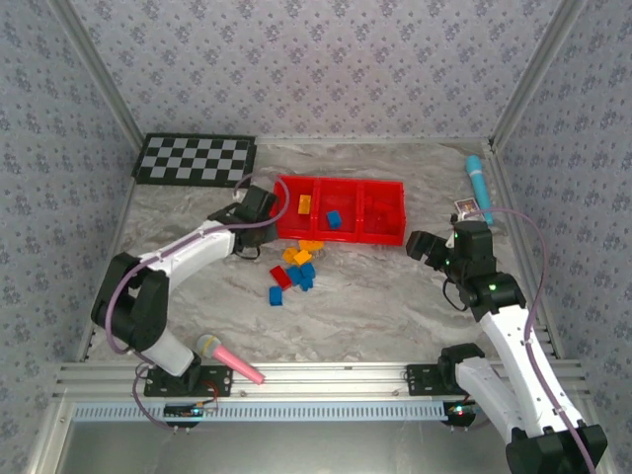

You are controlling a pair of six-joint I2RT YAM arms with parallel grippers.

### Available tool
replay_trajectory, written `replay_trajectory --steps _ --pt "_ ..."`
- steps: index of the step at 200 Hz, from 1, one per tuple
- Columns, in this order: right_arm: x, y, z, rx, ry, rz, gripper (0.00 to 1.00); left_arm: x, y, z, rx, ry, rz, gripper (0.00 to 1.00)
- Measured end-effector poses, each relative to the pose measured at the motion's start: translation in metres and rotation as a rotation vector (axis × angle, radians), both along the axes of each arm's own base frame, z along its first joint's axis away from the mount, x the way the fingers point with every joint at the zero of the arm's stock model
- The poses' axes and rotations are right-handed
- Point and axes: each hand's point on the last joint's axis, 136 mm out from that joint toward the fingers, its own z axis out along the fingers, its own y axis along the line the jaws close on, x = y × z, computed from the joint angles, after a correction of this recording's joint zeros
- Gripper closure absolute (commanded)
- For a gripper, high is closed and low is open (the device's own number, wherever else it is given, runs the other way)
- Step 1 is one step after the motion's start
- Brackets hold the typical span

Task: Sort the legos into containers by color
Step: Pick up the lego from the center of the table, then place the lego in the container.

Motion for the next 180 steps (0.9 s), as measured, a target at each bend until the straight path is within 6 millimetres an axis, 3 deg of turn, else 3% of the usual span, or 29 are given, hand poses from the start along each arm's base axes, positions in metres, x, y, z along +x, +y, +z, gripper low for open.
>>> replay_trajectory --steps 30,57,77,138,180 --pt "0.000 -0.001 0.000 0.001 0.000 -0.004 0.06 0.025 -0.022 0.051 -0.007 -0.108 -0.090 0.79" --pt "-0.001 -0.003 0.000 -0.005 0.001 -0.012 0.06 0.051 -0.045 0.070 0.002 -0.138 -0.163 0.76" --pt "-0.007 -0.004 -0.001 -0.009 0.011 -0.015 0.05 0.065 -0.059 0.062 0.015 -0.116 -0.211 0.75" --pt "-0.020 -0.008 0.001 -0.016 0.020 -0.021 0.05 0.084 -0.075 0.002 0.112 0.021 -0.299 0.71" --pt "-0.023 -0.016 0.001 -0.043 0.032 -0.055 0.01 0.087 -0.074 -0.006 0.133 0.035 -0.313 0.49"
